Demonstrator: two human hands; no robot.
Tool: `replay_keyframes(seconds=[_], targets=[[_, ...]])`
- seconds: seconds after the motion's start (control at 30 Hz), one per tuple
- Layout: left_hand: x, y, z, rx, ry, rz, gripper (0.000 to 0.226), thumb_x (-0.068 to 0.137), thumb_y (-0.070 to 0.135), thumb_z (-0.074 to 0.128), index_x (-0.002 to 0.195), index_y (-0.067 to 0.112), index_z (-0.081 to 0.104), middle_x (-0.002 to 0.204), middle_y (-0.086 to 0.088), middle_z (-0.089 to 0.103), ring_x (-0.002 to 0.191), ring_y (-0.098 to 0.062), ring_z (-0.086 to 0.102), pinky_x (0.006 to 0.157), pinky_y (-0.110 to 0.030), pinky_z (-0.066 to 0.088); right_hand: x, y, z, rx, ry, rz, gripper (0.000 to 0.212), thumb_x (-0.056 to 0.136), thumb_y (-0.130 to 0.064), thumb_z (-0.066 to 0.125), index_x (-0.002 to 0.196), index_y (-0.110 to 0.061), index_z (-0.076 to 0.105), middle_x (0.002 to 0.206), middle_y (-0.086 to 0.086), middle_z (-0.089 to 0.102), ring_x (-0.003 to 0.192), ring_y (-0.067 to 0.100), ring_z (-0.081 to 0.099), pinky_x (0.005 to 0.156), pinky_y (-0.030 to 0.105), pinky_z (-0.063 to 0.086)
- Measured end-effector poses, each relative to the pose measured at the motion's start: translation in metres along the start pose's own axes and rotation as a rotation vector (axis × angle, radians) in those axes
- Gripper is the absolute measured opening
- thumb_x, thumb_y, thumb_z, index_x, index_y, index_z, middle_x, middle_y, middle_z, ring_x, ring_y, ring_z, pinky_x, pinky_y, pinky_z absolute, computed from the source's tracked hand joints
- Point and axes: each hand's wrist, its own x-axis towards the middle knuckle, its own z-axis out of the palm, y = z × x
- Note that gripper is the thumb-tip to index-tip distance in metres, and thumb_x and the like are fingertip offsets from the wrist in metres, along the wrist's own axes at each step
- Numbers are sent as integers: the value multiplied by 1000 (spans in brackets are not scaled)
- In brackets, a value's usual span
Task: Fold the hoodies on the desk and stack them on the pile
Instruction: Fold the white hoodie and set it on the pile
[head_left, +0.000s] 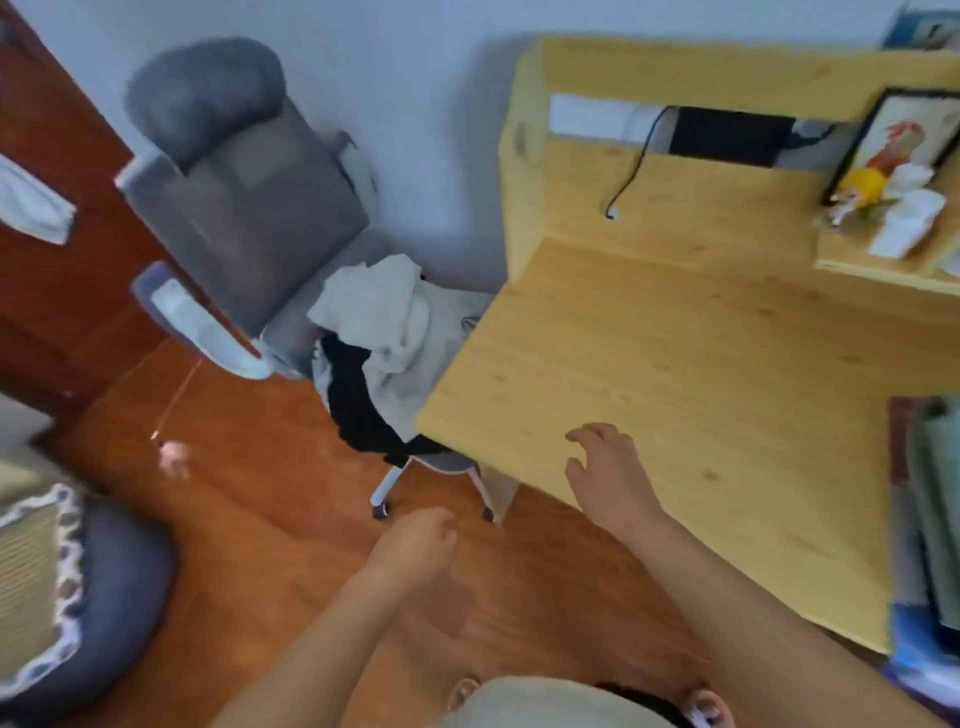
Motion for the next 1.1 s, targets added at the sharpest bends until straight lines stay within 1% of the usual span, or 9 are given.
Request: replay_keyframes(seconds=[0.07,0.2,0.33,0.47,0.73,0.83,0.9,1.0,1.1], targets=[[-11,-37,-28,-99,65,-55,35,103,30,42,131,26,62,120,7,65,88,-11,60,64,-26,49,11,-43,18,17,-53,-22,40,104,-21,42,144,-19,50,151,4,40,141,26,30,113,35,32],[-17,-84,-63,-358,138,-117,33,103,32,47,133,33,61,123,10,62,82,-8,66,66,-24,53,40,-98,36,35,-147,-36,38,104,-23,44,142,-21,52,149,6,43,138,26,35,108,35,36],[11,-106,-85,-463,177,-127,31,104,31,50,133,30,62,130,11,62,103,-6,60,81,-20,46,82,-118,36,88,-173,46,35,104,-26,46,137,-23,55,147,6,45,126,26,50,94,35,42],[55,-108,-117,-529,154,-110,32,104,33,51,135,31,60,129,10,63,94,3,61,64,-9,42,131,-130,34,206,-147,117,34,103,-22,48,136,-18,57,145,3,52,128,23,52,95,33,42],[135,-99,-184,-690,52,-97,43,101,42,54,143,38,50,135,7,57,114,-7,57,95,-27,47,212,-182,23,325,-142,162,35,102,-16,47,136,-15,58,143,1,55,130,21,52,97,29,42],[178,-86,-195,-718,-36,-37,48,104,32,53,151,35,42,136,12,52,117,-6,53,88,-13,39,227,-190,20,337,-117,215,34,102,-17,47,133,-18,59,141,0,56,128,20,52,95,28,41],[214,-80,-197,-676,-86,-9,60,101,37,56,157,34,35,155,9,42,135,-15,46,99,-21,39,232,-194,23,338,-108,264,34,102,-19,46,133,-19,59,140,-2,56,124,20,54,95,30,44],[274,-87,-194,-687,-128,-94,72,92,46,55,159,33,30,163,-1,29,143,-27,39,114,-40,38,236,-200,33,361,-92,335,35,102,-21,46,134,-21,59,138,-4,56,121,20,55,93,33,46],[303,-93,-203,-843,-84,-183,52,97,42,50,142,17,49,140,-11,52,123,-30,54,105,-43,46,230,-205,44,426,-20,442,34,101,-22,47,132,-22,61,134,-4,58,116,18,56,88,30,44]])
